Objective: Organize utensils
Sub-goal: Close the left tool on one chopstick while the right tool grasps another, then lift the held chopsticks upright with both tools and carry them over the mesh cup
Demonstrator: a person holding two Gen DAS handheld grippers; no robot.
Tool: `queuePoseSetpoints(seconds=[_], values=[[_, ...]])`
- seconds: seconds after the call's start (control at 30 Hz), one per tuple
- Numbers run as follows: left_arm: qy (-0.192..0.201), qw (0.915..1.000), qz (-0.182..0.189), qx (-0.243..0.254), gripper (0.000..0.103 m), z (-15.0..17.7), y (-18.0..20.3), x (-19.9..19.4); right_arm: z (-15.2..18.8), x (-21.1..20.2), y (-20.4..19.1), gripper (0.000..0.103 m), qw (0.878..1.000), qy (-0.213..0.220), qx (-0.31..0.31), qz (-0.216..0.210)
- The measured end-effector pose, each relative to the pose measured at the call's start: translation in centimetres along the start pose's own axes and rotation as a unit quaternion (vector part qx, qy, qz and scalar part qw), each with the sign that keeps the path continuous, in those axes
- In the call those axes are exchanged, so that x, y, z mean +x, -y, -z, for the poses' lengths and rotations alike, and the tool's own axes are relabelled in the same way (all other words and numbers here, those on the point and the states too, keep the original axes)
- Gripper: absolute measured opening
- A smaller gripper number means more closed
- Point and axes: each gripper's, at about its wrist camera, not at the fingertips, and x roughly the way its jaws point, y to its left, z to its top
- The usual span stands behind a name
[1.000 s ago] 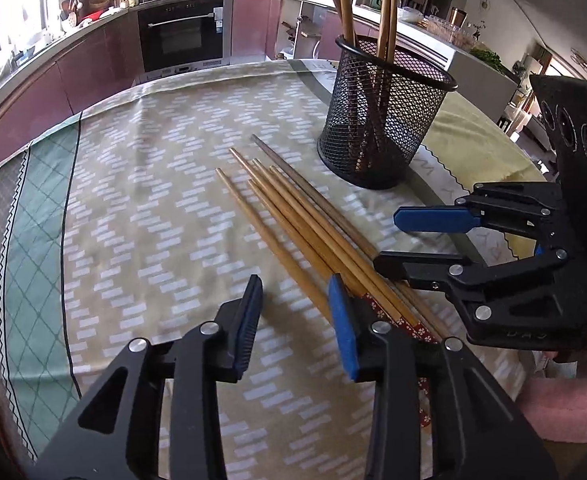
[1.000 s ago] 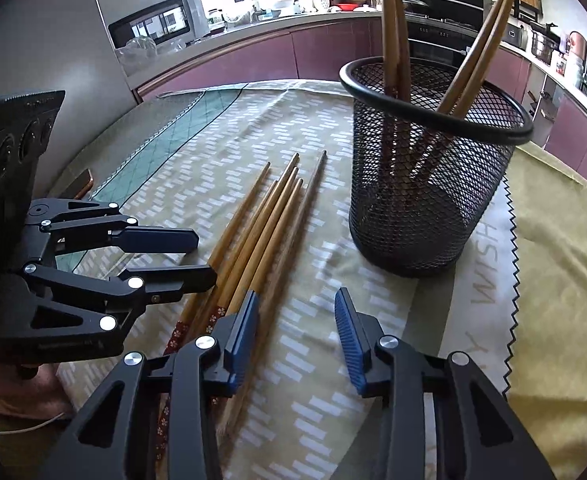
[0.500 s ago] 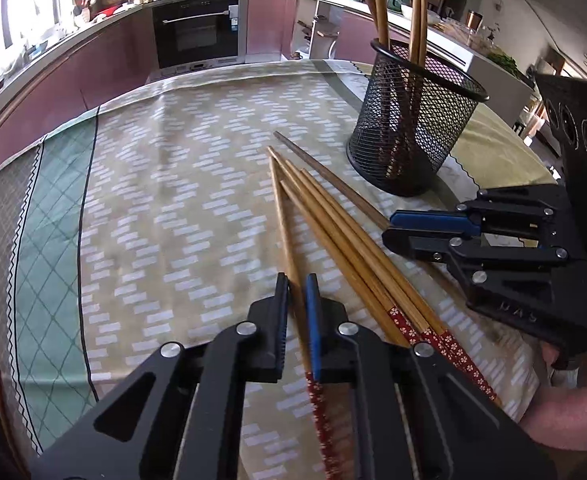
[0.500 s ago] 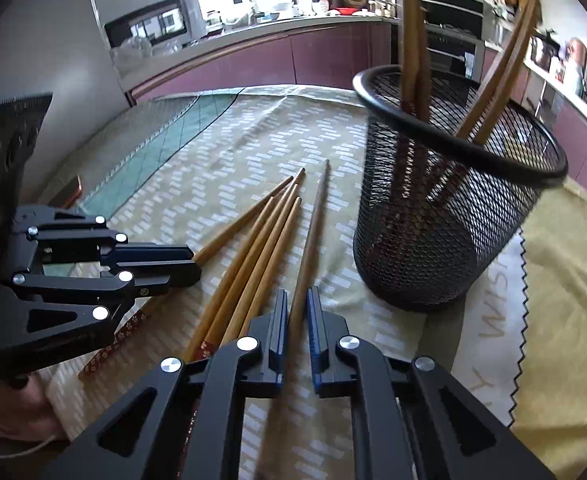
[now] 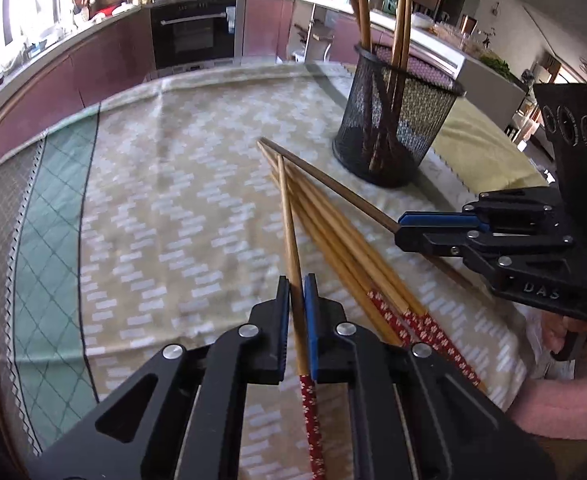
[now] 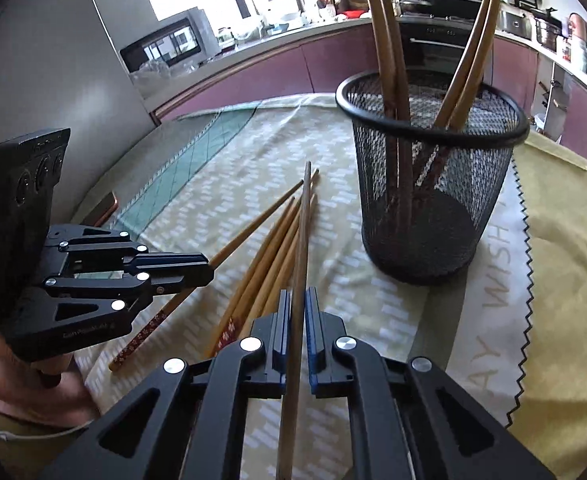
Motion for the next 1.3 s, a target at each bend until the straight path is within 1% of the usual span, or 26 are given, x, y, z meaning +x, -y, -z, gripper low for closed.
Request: queuePoseSetpoints(seconds=[0.13, 0.23, 0.33, 0.47, 0.57, 0.6, 0.63, 0.77, 0.9, 1.1, 1.23, 1.3], values=[[-0.002, 1.0, -0.002, 0.007, 0.009, -0.1, 0.1, 0.1, 0.1, 0.3, -0.4, 0.006, 1.0, -0.013, -0.013, 0.001], [-0.006, 0.9998, -0.006, 0.016, 0.011, -0.3, 0.3, 0.5, -0.2, 0.7, -0.8, 0.007, 0.999, -0.017, -0.021, 0.016], [-0.005, 0.9998, -0.006, 0.02, 0.013, -0.7, 0.4, 0.8, -0.6, 1.0, -0.8, 0.008, 1.0, -0.017, -0.019, 0.012], [-0.004, 0.9999, -0.002, 0.016, 0.013, -1.3, 0.2, 1.1, -1.2, 1.5, -0.3, 0.008, 1.0, -0.017, -0.013, 0.004], [-0.004, 0.9999, -0.003, 0.015, 0.013, -1.6, 0.2, 1.4, -1.4, 1.4, -0.3, 0.006, 1.0, -0.013, -0.013, 0.007], [-0.003, 0.9999, -0.003, 0.013, 0.012, -1.6, 0.2, 1.4, -1.4, 1.3, -0.2, 0.006, 1.0, -0.011, -0.011, 0.006], [-0.003, 0.9999, -0.004, 0.011, 0.009, -1.7, 0.2, 1.4, -1.4, 1.2, -0.1, 0.006, 1.0, -0.009, -0.011, 0.007], [0.001, 1.0, 0.004, -0.003, 0.007, -1.8, -0.2, 1.2, -1.4, 0.1, -0.1, 0.006, 1.0, 0.01, -0.005, 0.001], [0.012, 0.9997, 0.021, -0.01, 0.007, -2.0, -0.4, 0.2, -1.3, -2.2, 0.1, 0.006, 0.999, 0.039, -0.005, -0.009], [0.05, 0.9978, 0.044, -0.007, 0.007, -3.0, -0.3, -2.7, -1.5, -5.5, 0.4, 0.006, 0.996, 0.083, -0.001, -0.025], [0.076, 0.9953, 0.059, -0.004, 0.007, -3.7, 0.0, -4.8, -1.7, -7.1, 0.6, 0.006, 0.994, 0.104, -0.001, -0.027], [0.087, 0.994, 0.066, -0.002, 0.007, -4.0, 0.2, -5.7, -1.7, -7.8, 0.8, 0.006, 0.993, 0.114, 0.002, -0.035]])
